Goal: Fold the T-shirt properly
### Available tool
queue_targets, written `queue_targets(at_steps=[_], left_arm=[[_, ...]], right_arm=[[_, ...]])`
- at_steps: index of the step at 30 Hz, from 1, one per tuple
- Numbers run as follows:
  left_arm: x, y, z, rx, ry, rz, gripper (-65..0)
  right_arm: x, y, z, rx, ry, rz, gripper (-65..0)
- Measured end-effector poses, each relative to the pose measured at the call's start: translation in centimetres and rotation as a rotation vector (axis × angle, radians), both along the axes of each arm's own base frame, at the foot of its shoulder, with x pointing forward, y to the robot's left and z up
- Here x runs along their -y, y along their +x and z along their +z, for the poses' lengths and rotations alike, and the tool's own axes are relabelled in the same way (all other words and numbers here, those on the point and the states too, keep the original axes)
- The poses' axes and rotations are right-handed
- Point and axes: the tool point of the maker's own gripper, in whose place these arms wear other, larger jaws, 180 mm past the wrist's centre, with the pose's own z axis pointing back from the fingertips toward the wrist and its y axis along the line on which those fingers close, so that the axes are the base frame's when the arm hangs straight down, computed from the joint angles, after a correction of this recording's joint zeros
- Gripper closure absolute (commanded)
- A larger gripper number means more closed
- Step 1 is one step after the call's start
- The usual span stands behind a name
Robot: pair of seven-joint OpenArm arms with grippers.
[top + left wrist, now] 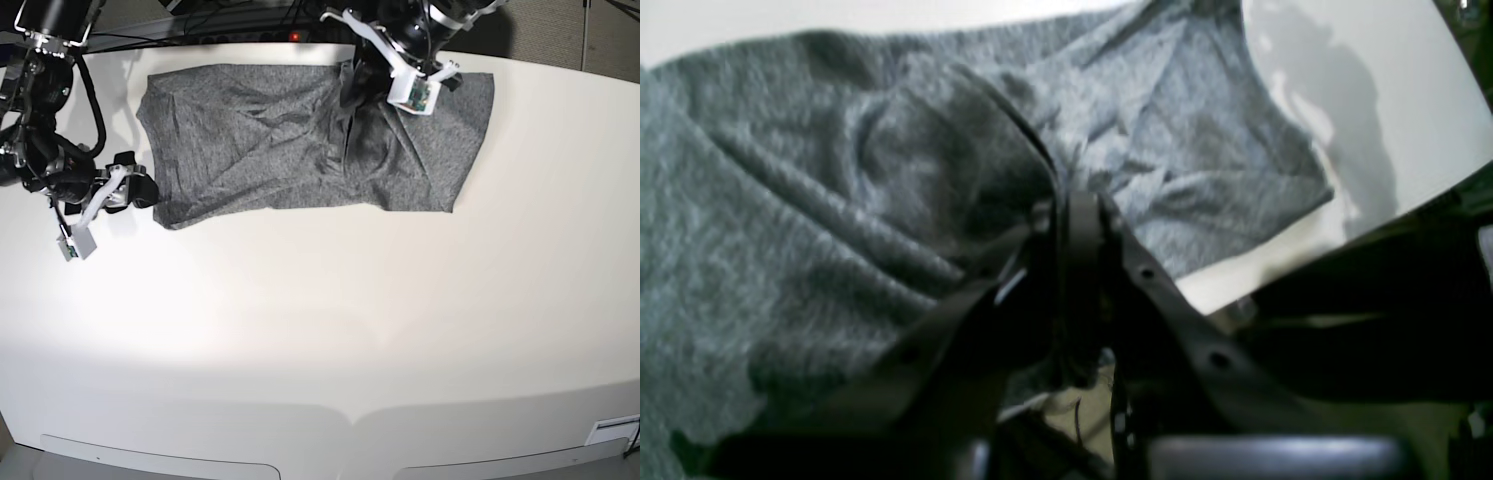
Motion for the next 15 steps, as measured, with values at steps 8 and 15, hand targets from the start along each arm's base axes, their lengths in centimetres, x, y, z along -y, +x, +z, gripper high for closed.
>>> queue_targets(at_steps=[8, 15], left_arm=[[0.0, 2.3, 1.1, 0.074, -0.008, 0.008, -7.1], [2.4, 1.8, -0.6, 0.031, -0.038, -0.029, -23.5]], right_arm=[[0.0, 0.0, 0.0, 0.0, 0.0, 0.0, -33.8], [0.0, 0.0, 0.0, 0.0, 0.0, 0.0, -33.8]])
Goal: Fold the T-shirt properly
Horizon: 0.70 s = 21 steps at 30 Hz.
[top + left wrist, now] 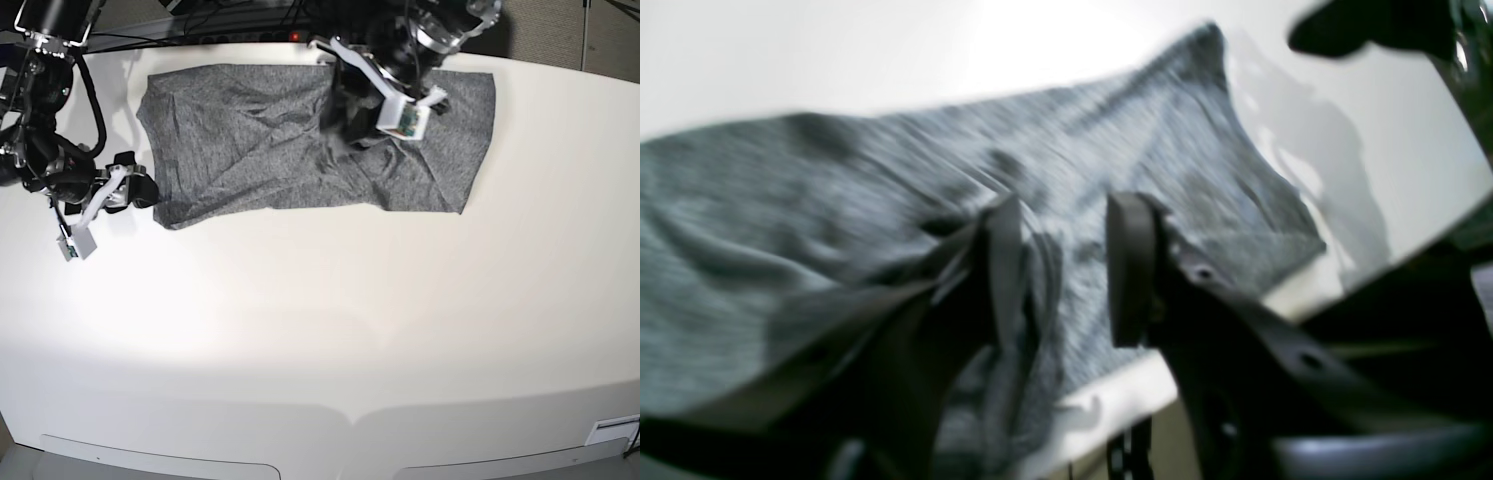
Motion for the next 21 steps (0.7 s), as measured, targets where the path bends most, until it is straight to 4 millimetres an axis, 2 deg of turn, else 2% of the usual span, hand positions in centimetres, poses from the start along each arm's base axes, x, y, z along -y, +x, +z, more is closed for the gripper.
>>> queue_targets(at_steps=[3, 5, 7, 10, 14, 17, 19, 21], left_arm=[[2.0, -1.1, -0.6, -0.022, -0.019, -0.067, -23.5], [2.0, -0.1, -0.1, 0.004, -0.022, -0.062, -23.5], [1.2, 1.4, 0.2, 0.038, -0.012, -0.038, -23.5], [-1.1, 3.1, -0.2, 0.044, 0.034, 0.015, -23.5], [-6.5, 5.5, -1.0, 0.045, 0.111, 0.167, -23.5], [-9.8, 6.4, -1.4, 0.068, 0.207, 0.227, -23.5], [-11.2, 6.6, -1.8, 0.074, 0.27, 0.243, -23.4], [-11.7, 6.7, -1.9, 0.084, 0.307, 0.242, -23.4]], right_arm=[[0.0, 0.0, 0.0, 0.0, 0.0, 0.0, -33.8], [0.0, 0.0, 0.0, 0.0, 0.0, 0.0, -33.8], [0.0, 0.0, 0.0, 0.0, 0.0, 0.0, -33.8], [0.0, 0.0, 0.0, 0.0, 0.001, 0.0, -33.8], [-0.1, 0.0, 0.0, 0.001, 0.003, 0.001, -33.8], [-0.1, 0.0, 0.0, 0.002, 0.004, 0.001, -33.8], [-0.1, 0.0, 0.0, 0.002, 0.005, 0.001, -33.8], [-0.1, 0.0, 0.0, 0.001, 0.004, 0.001, -33.8]])
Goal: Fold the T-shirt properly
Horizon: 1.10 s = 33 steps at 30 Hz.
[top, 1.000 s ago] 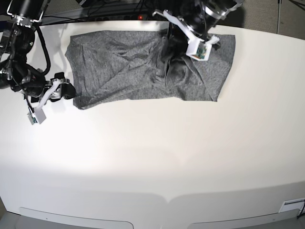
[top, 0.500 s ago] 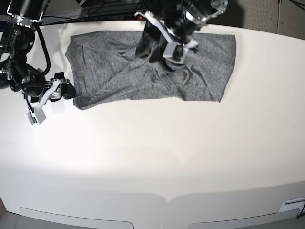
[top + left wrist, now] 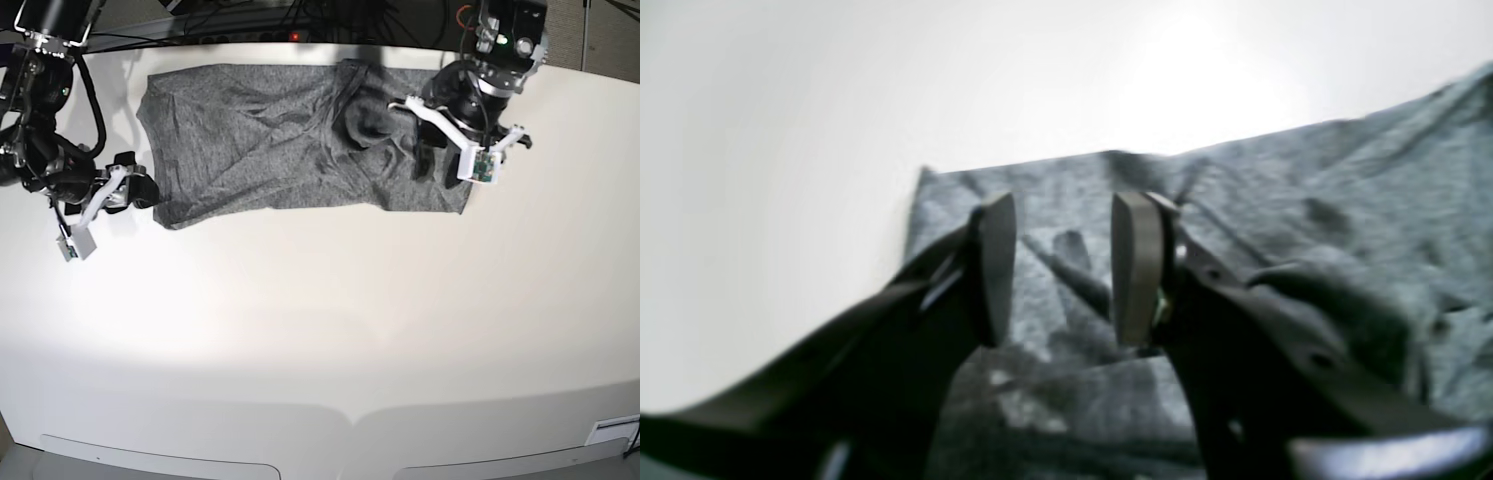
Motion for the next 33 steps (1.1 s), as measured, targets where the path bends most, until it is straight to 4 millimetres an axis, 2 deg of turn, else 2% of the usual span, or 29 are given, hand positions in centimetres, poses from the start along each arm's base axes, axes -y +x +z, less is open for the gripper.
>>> queue_targets(at_steps=[3, 6, 9, 14, 17, 21, 27, 33], left_arm=[[-0.2, -0.1, -1.4, 0.0, 0.038, -0.008, -23.4], [-0.9, -0.3, -4.2, -0.035, 0.09, -0.008, -23.4], [-2.4, 1.0, -6.0, -0.051, 0.131, 0.056, -23.4], [-7.4, 4.8, -5.4, -0.012, 0.213, 0.271, -23.4], [-10.0, 5.8, -4.6, 0.008, 0.227, 0.354, -23.4], [-12.2, 6.5, -3.8, 0.025, 0.238, 0.413, -23.4], [-11.7, 5.8, -5.1, -0.05, 0.158, 0.422, -23.4], [-11.1, 5.9, -5.1, -0.053, 0.133, 0.394, -23.4]], right_arm=[[0.0, 0.0, 0.0, 0.0, 0.001, 0.0, -33.8], [0.0, -0.1, 0.0, -0.003, 0.0, 0.001, -33.8], [0.0, -0.2, -0.1, -0.013, -0.003, 0.003, -33.8], [0.0, -0.3, -0.2, -0.02, -0.004, 0.005, -33.8], [0.0, -0.5, -0.4, -0.026, -0.003, 0.005, -33.8], [0.0, -1.8, -1.3, -0.064, -0.005, 0.006, -33.8], [0.0, -2.2, -1.6, -0.077, -0.006, 0.006, -33.8], [-0.9, -4.2, -1.9, -0.13, 0.063, 0.042, -33.8]])
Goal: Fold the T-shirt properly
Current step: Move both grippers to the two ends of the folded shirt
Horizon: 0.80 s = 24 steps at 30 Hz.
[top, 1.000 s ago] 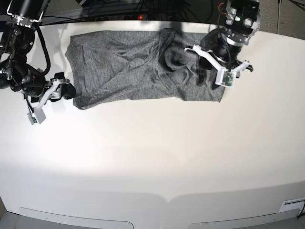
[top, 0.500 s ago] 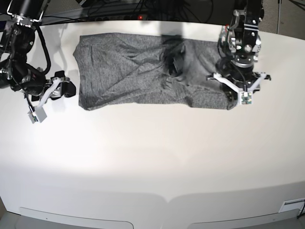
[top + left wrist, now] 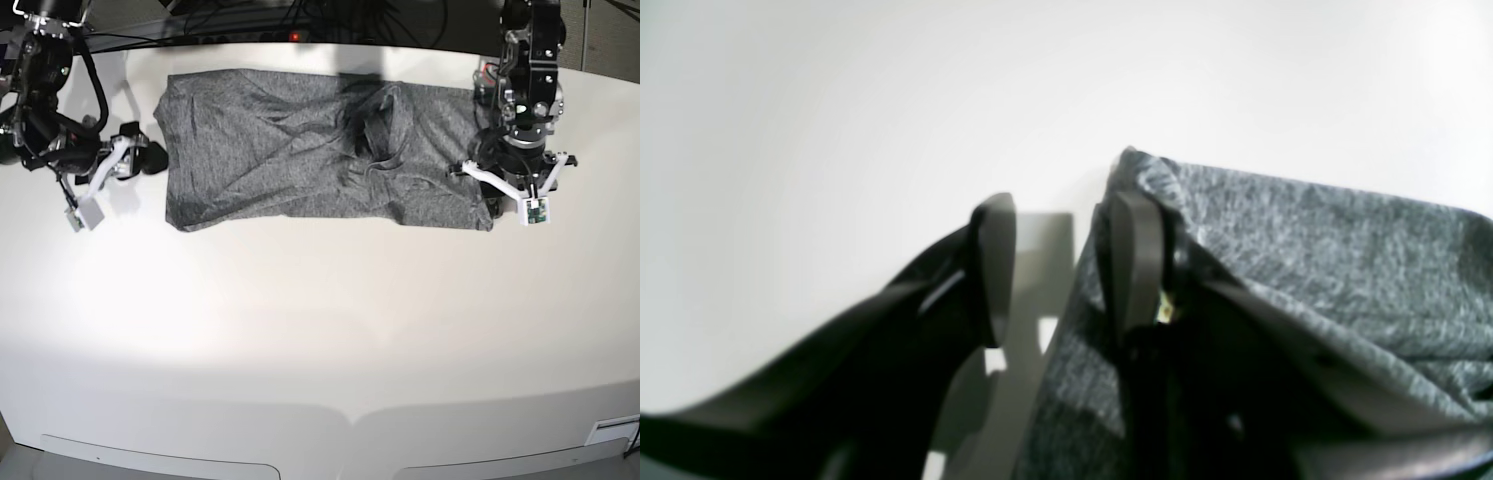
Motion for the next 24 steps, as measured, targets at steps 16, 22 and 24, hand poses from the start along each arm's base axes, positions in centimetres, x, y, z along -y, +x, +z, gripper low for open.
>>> queue_targets(at_steps=[16, 22, 24], left_arm=[[-4.3, 0.5, 2.4, -0.022, -0.146, -0.041, -23.0], [-1.6, 0.6, 3.8, -0.001, -0.247, -0.247, -23.0], [-0.9, 0.4, 3.9, -0.012, -0.272, -0.293, -23.0]], right_arm=[[1.0, -1.6, -3.7, -0.134, 0.074, -0.111, -33.8], [-0.5, -1.7, -4.7, -0.152, 0.085, -0.091, -33.8], [-1.8, -1.5, -5.2, -0.145, 0.091, -0.073, -33.8]])
